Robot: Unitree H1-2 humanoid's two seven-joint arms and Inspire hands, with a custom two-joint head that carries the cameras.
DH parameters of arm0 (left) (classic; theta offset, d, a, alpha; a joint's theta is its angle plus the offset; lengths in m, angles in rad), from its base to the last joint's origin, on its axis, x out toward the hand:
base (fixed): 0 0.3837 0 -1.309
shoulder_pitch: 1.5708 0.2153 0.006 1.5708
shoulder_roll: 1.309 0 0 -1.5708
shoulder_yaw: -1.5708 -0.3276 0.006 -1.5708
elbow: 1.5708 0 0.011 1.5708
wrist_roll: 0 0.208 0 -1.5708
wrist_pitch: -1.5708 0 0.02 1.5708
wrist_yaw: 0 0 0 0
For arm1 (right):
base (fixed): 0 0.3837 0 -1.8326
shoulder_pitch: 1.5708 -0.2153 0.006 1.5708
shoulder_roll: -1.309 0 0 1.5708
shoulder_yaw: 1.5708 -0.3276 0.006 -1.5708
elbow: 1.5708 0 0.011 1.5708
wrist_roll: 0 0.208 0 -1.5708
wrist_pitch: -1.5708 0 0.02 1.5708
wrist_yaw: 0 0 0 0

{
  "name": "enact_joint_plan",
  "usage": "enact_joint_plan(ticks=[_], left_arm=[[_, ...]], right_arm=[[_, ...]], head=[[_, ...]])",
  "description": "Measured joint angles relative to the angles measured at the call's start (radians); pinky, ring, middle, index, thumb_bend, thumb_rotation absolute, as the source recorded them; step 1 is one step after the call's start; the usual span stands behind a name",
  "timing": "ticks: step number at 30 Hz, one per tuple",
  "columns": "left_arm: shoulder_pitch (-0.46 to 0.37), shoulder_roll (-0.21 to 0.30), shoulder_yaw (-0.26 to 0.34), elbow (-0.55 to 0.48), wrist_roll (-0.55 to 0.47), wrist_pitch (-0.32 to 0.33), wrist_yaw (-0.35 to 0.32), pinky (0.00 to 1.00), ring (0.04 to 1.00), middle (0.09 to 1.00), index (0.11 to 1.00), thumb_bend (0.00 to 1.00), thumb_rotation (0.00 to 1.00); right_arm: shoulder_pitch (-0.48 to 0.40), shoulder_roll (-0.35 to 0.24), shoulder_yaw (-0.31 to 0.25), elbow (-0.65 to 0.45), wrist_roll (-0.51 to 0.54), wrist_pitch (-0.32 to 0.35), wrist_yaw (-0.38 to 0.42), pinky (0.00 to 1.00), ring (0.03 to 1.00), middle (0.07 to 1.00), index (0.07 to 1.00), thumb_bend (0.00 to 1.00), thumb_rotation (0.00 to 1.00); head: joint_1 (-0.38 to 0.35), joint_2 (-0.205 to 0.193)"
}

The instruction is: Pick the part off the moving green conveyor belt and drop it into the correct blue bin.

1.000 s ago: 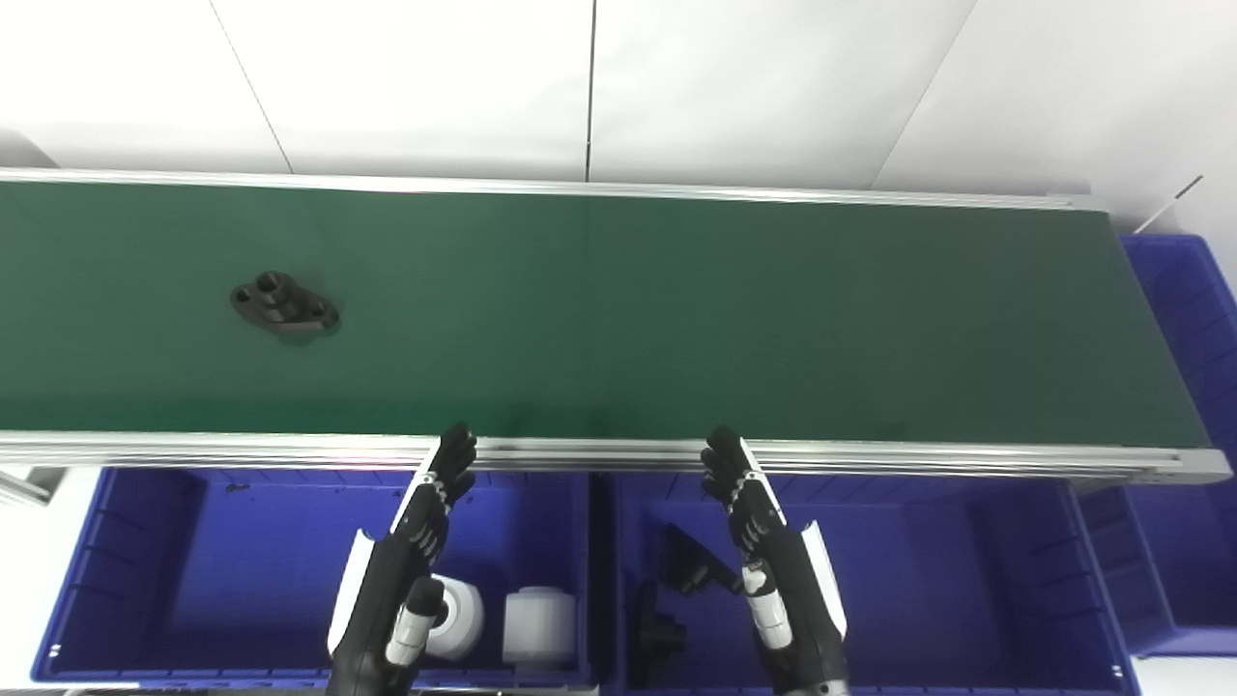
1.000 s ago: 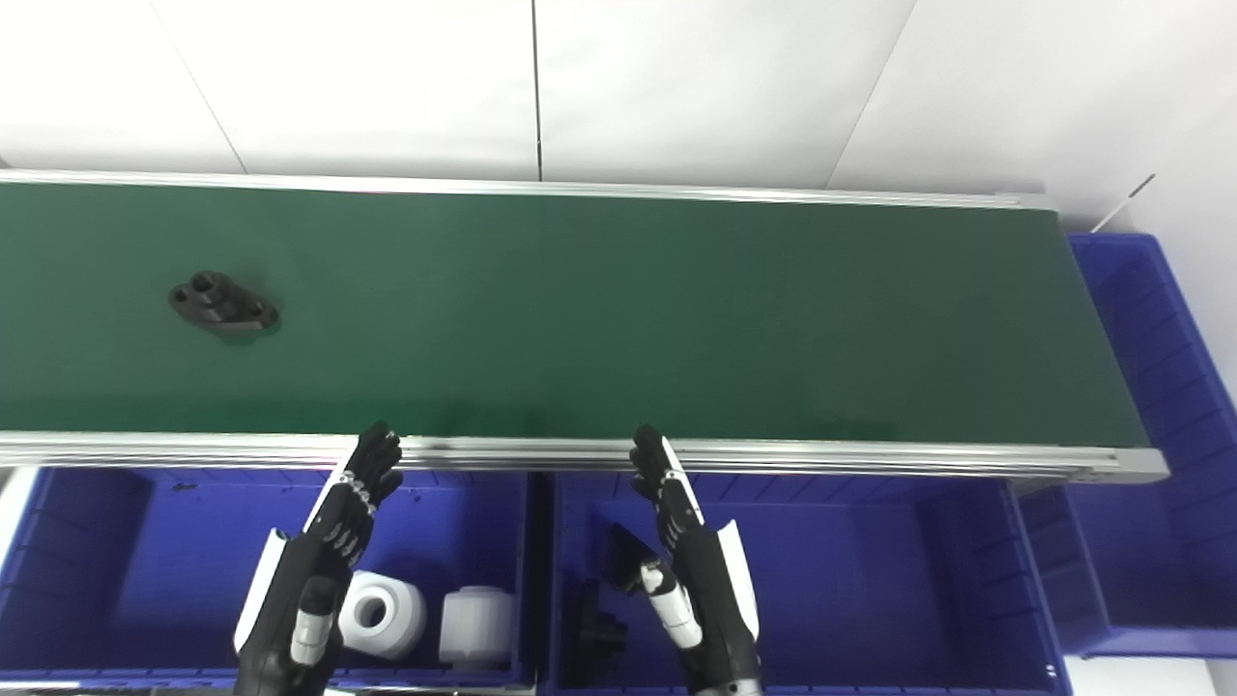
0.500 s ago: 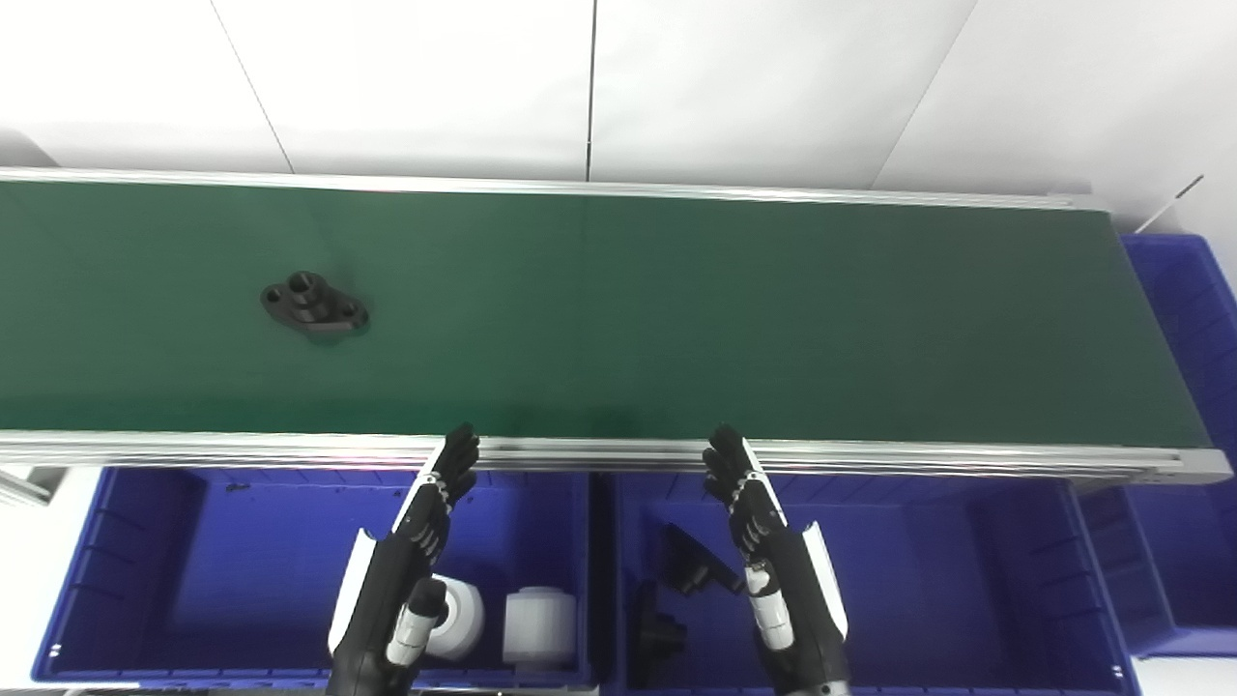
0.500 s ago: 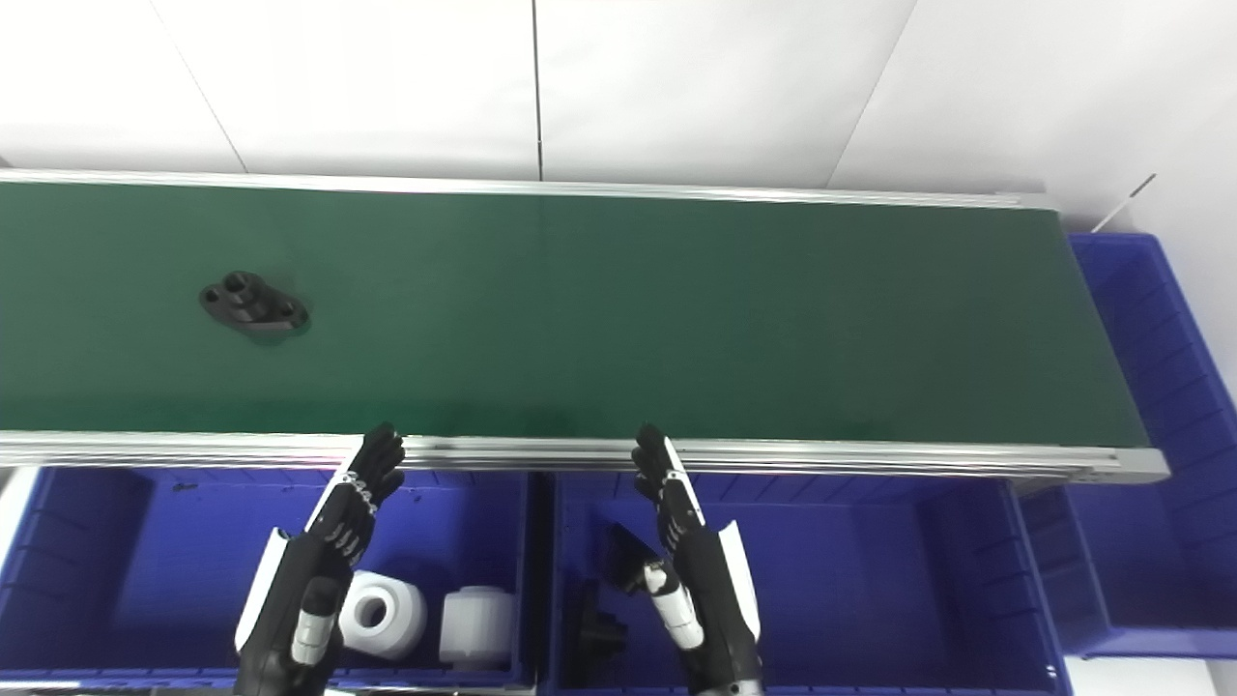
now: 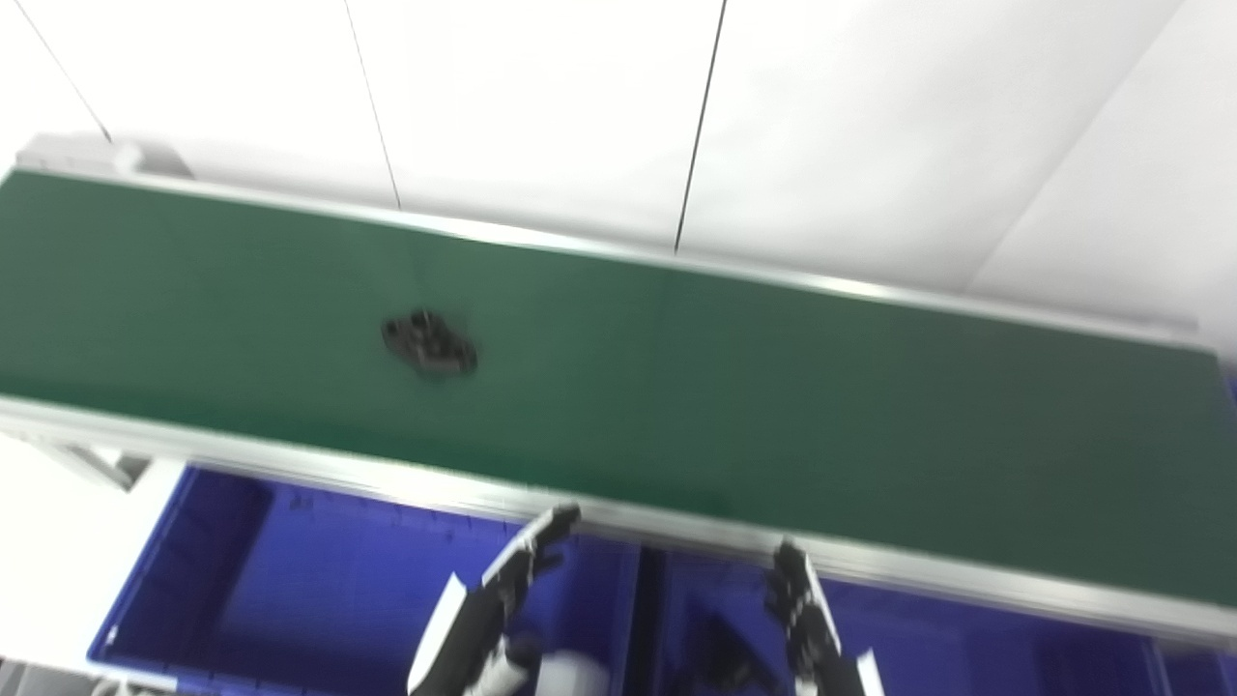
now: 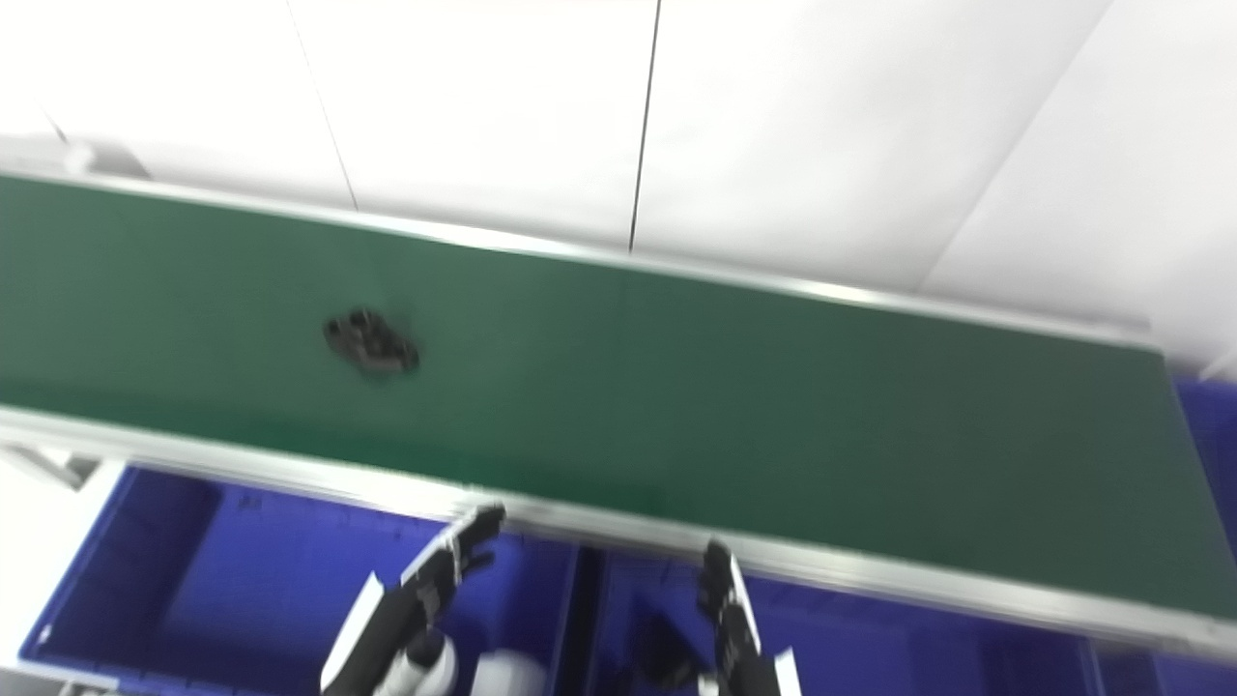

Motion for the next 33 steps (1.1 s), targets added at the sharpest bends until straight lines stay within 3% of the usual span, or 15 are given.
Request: enact_joint_plan(ticks=[3, 10, 18, 23, 26, 33], left_arm=[[-0.007, 0.002, -0.013, 0.007, 0.0, 0.0, 0.023, 0.85, 0.908, 0.904, 0.85, 0.92, 0.96], [-0.023, 0.024, -0.021, 0.023, -0.005, 0.0, 0.051, 0.85, 0.913, 0.914, 0.861, 0.9, 0.97], [-0.024, 0.044, -0.032, 0.016, -0.015, 0.0, 0.054, 0.86, 0.923, 0.918, 0.878, 0.87, 0.95], [-0.024, 0.051, -0.035, 0.001, -0.014, 0.0, 0.055, 0.87, 0.928, 0.931, 0.882, 0.83, 0.96], [-0.023, 0.056, -0.035, -0.009, -0.014, 0.0, 0.055, 0.87, 0.93, 0.936, 0.887, 0.81, 0.97], [-0.024, 0.059, -0.038, -0.013, -0.017, 0.0, 0.055, 0.9, 0.942, 0.935, 0.889, 0.81, 0.97]], right_arm=[[-0.001, -0.003, -0.001, 0.007, -0.001, 0.0, -0.004, 0.94, 0.957, 0.971, 0.983, 0.94, 1.0], [-0.01, -0.005, 0.004, 0.018, -0.003, -0.001, -0.009, 0.94, 0.954, 0.967, 0.976, 0.93, 1.0], [-0.012, 0.001, 0.011, 0.017, -0.001, -0.001, -0.009, 0.94, 0.957, 0.969, 0.981, 0.94, 1.0], [-0.011, 0.003, 0.012, 0.013, -0.001, -0.001, -0.01, 0.93, 0.95, 0.963, 0.971, 0.93, 1.0], [0.004, 0.007, 0.011, -0.022, -0.003, -0.001, -0.012, 0.94, 0.959, 0.967, 0.971, 0.99, 1.0], [0.057, 0.011, -0.001, -0.167, 0.002, -0.006, -0.012, 0.95, 0.967, 0.978, 0.985, 0.92, 1.0]], head=[[-0.003, -0.006], [-0.041, 0.021], [-0.048, 0.034], [-0.089, 0.051], [-0.104, 0.055], [-0.129, 0.06]])
